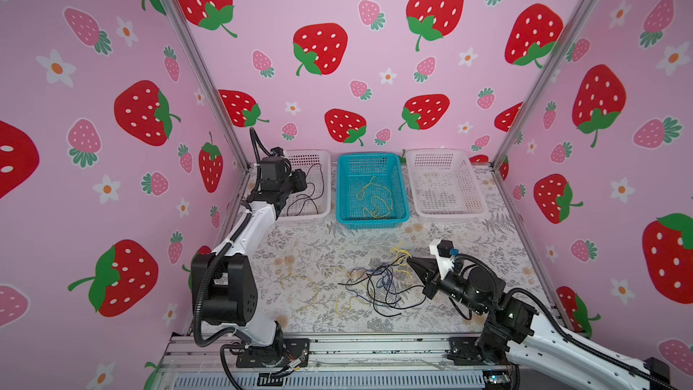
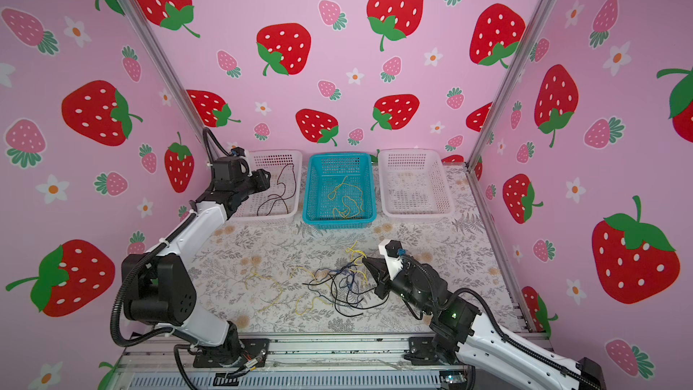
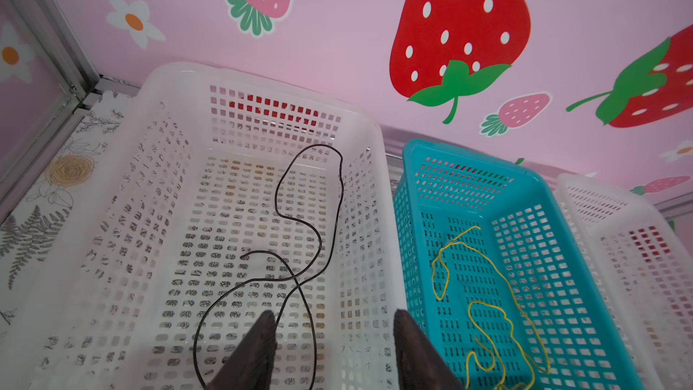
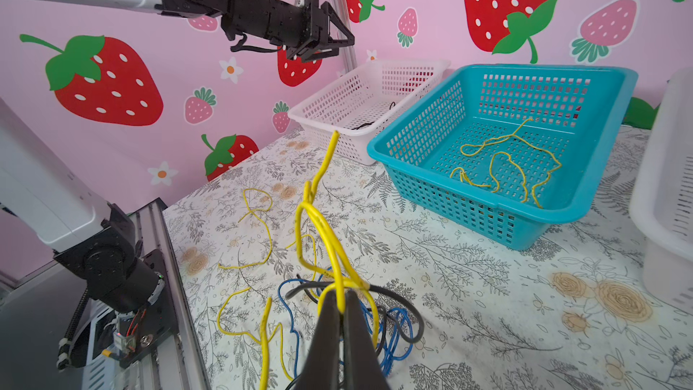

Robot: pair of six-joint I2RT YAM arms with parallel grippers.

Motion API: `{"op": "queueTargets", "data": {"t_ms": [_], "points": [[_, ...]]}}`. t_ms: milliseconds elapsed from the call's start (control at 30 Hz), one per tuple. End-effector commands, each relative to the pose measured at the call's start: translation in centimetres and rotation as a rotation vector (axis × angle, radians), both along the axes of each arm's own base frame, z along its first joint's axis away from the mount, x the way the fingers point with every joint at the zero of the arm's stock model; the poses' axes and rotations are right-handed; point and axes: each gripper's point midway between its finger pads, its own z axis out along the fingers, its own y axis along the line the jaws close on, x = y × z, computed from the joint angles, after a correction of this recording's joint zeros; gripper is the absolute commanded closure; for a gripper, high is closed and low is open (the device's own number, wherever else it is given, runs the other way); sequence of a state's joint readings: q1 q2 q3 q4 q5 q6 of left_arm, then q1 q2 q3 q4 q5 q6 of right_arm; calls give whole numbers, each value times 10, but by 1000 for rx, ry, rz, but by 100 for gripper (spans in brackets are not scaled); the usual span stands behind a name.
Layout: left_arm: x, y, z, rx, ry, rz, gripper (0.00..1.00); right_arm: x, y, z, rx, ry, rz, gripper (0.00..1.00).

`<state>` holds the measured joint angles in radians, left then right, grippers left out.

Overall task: Untangle the cables
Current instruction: 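Move the left gripper back down to the wire bundle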

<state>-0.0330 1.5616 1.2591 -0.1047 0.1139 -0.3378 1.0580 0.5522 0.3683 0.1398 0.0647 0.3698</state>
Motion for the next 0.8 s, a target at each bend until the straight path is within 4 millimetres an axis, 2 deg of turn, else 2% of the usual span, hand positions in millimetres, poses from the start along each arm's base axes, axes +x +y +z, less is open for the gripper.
{"op": "queueTargets", "data": {"t_ms": [0, 133, 300, 467, 600, 767], "points": [[-19, -11, 31, -168, -16, -3, 44, 8, -2, 16, 19, 9, -53, 100], [-50, -32, 38, -365, -8, -50, 42, 11, -3, 23, 52, 16, -70, 100], [-105, -62, 42, -535, -66, -162, 41, 8, 1, 34, 79, 14, -47, 100], [-166, -110, 46, -486, -151, -387, 41, 7, 6, 36, 78, 16, -26, 100], [-207, -137, 52, -435, -203, -535, 41, 7, 8, 37, 84, 18, -21, 100], [-253, -171, 49, -367, -211, -764, 40, 5, 9, 39, 94, 20, -10, 100]]}}
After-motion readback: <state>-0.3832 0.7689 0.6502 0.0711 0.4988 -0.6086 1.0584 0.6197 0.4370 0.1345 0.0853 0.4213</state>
